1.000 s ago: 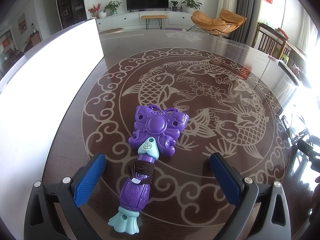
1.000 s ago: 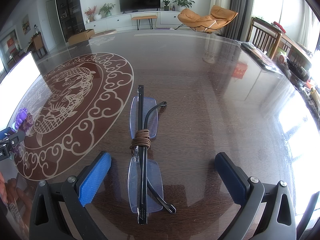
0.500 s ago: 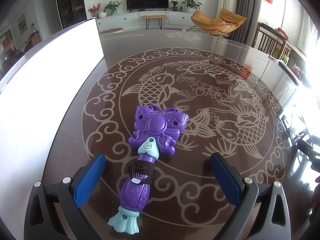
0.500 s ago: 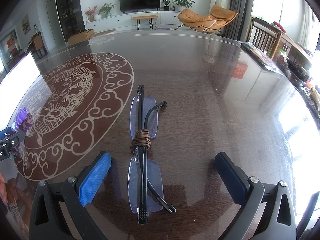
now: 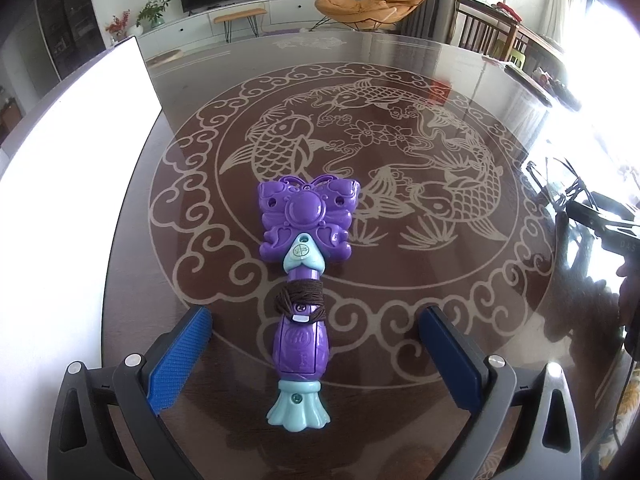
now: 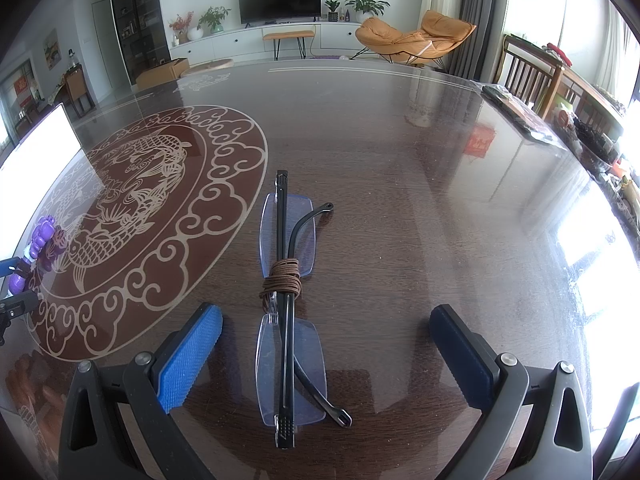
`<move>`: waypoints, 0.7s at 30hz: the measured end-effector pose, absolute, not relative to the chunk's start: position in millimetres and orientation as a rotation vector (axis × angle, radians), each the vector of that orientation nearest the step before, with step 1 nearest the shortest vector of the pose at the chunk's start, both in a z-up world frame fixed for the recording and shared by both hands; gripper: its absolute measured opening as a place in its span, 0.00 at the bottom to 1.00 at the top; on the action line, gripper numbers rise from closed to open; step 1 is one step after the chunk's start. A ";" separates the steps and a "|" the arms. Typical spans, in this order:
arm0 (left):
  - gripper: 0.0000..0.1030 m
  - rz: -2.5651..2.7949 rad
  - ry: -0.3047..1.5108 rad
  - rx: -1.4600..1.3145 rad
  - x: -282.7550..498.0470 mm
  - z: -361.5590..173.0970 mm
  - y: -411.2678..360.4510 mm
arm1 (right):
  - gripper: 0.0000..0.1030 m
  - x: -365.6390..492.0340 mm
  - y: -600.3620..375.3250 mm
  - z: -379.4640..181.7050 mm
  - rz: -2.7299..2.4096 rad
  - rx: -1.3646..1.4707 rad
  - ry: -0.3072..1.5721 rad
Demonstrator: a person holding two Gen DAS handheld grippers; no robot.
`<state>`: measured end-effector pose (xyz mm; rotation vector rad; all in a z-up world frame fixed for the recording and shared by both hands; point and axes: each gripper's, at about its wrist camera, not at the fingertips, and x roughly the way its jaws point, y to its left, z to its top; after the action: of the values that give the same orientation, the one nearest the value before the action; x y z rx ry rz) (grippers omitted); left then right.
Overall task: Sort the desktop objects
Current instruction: 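Grasp the purple toy wand by its handle with the left tool and lift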
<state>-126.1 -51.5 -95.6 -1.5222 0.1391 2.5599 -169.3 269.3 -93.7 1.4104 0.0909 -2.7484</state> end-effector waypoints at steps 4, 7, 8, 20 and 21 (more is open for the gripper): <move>1.00 2.540 0.154 -1.540 -135.9 -93.4 -46.9 | 1.00 -169.3 269.3 -93.8 -2.749 1.410 0.091; 0.76 2.504 0.209 -1.482 -141.0 -89.5 -40.4 | 1.00 -169.3 269.2 -93.8 -2.750 1.410 0.090; 0.49 2.503 0.231 -1.463 -140.6 -85.2 -39.9 | 1.00 -169.3 269.2 -93.9 -2.750 1.409 0.090; 0.20 2.513 0.146 -1.386 -88.4 -82.1 -49.7 | 0.99 -199.5 287.0 -66.6 -2.453 1.666 -0.032; 0.20 2.515 0.136 -1.380 -84.7 -82.2 -50.2 | 0.99 -207.4 291.6 -58.0 -2.414 1.694 -0.085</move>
<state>-84.7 -50.2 -82.2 -1.3799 0.1362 2.5147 -207.4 291.6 -58.0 1.6941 -0.0846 -2.4139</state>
